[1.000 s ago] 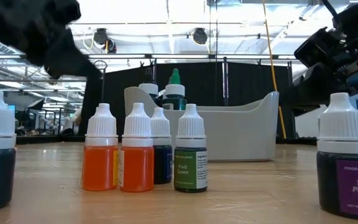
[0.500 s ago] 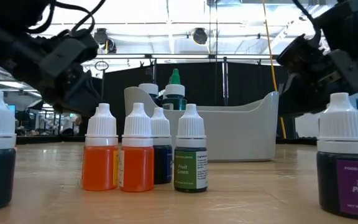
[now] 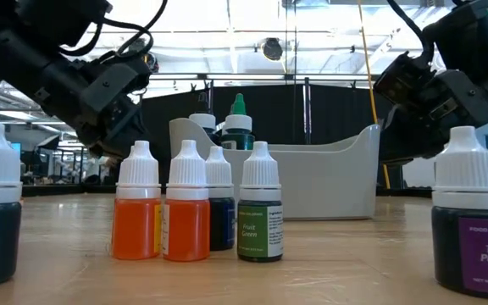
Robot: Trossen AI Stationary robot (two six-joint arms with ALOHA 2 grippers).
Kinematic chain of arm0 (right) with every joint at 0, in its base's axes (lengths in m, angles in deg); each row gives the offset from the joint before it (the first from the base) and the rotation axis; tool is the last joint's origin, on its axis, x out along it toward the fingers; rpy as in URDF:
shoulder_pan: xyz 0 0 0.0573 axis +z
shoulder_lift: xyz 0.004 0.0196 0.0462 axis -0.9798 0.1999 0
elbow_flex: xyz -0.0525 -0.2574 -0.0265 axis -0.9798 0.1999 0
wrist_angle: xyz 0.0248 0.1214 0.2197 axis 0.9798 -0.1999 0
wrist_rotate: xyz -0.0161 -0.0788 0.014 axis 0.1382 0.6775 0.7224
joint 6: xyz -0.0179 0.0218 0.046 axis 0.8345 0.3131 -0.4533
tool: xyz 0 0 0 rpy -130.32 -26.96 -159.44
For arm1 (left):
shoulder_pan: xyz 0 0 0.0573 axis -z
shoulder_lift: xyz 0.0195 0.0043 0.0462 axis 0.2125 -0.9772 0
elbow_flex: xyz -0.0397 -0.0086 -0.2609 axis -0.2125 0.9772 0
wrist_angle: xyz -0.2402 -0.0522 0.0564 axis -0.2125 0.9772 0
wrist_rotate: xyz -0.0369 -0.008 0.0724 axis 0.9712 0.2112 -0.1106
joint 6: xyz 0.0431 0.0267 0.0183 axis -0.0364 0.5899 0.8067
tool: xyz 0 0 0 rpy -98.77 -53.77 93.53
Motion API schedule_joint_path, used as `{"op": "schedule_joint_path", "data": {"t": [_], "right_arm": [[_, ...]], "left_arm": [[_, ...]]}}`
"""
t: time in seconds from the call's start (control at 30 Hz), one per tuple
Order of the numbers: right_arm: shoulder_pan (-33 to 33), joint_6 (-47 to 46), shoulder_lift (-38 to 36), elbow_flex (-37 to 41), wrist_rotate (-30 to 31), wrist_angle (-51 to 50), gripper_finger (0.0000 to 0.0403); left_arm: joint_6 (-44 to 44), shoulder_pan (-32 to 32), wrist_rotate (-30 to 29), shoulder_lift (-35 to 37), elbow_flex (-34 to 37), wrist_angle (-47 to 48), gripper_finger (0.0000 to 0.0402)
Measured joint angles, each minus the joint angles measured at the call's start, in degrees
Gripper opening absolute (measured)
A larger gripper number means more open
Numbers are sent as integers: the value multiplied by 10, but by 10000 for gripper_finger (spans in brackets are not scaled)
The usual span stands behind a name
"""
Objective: Pick & Place food coloring
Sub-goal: Adjust the gray bin
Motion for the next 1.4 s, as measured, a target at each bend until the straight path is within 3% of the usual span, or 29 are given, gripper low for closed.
{"op": "schedule_joint_path", "data": {"t": [0.97,1.4], "right_arm": [[19,-3,0,0,-31,0,0],[19,12,0,1,-47,-20,0]], "left_arm": [[60,-35,48,0,-27,-9,1],[80,-14,33,0,-27,32,4]]}}
